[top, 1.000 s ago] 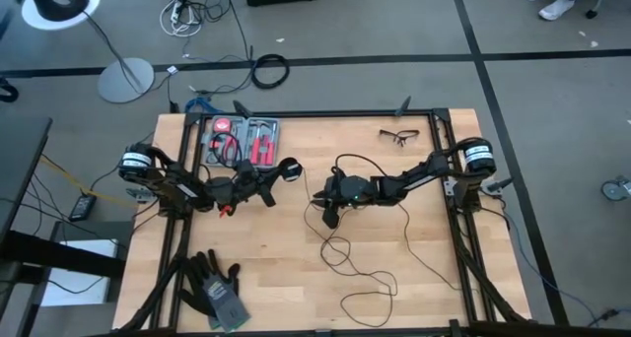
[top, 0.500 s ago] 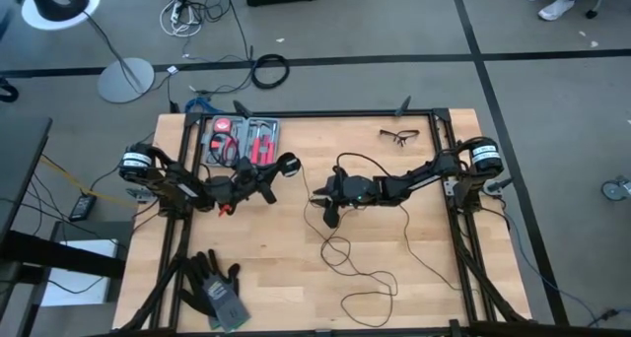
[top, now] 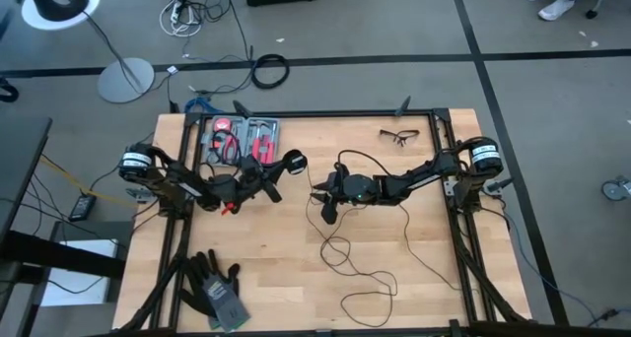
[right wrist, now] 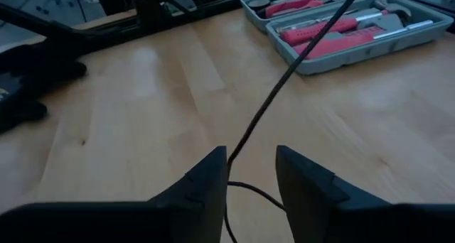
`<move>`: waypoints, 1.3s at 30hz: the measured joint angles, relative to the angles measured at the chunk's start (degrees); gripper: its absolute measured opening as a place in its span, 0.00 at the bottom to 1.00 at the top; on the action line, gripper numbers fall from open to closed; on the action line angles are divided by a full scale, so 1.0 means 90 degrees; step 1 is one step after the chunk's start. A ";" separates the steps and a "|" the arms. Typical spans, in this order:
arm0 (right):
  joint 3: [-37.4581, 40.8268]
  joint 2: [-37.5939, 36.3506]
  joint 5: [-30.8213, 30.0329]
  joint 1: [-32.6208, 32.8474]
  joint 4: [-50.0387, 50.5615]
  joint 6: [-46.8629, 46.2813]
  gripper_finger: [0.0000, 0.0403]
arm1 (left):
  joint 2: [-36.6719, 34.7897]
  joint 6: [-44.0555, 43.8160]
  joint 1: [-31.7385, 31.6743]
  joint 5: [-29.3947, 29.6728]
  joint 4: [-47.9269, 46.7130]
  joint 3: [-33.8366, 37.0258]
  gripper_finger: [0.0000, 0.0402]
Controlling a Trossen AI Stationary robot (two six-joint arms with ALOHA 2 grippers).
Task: Coil cords
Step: Coil the black wire on the black spool
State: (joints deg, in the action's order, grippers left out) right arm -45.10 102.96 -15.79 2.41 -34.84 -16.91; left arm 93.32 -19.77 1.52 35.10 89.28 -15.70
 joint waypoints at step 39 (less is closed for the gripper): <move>-0.1950 0.0449 0.0002 0.0037 0.1966 0.0852 0.00 | -0.0010 0.0159 0.0085 0.0089 -0.2821 -0.0856 0.00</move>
State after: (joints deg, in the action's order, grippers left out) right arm -62.65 107.00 -15.77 2.74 -17.15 -9.24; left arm 93.22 -18.34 2.28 35.90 63.88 -23.40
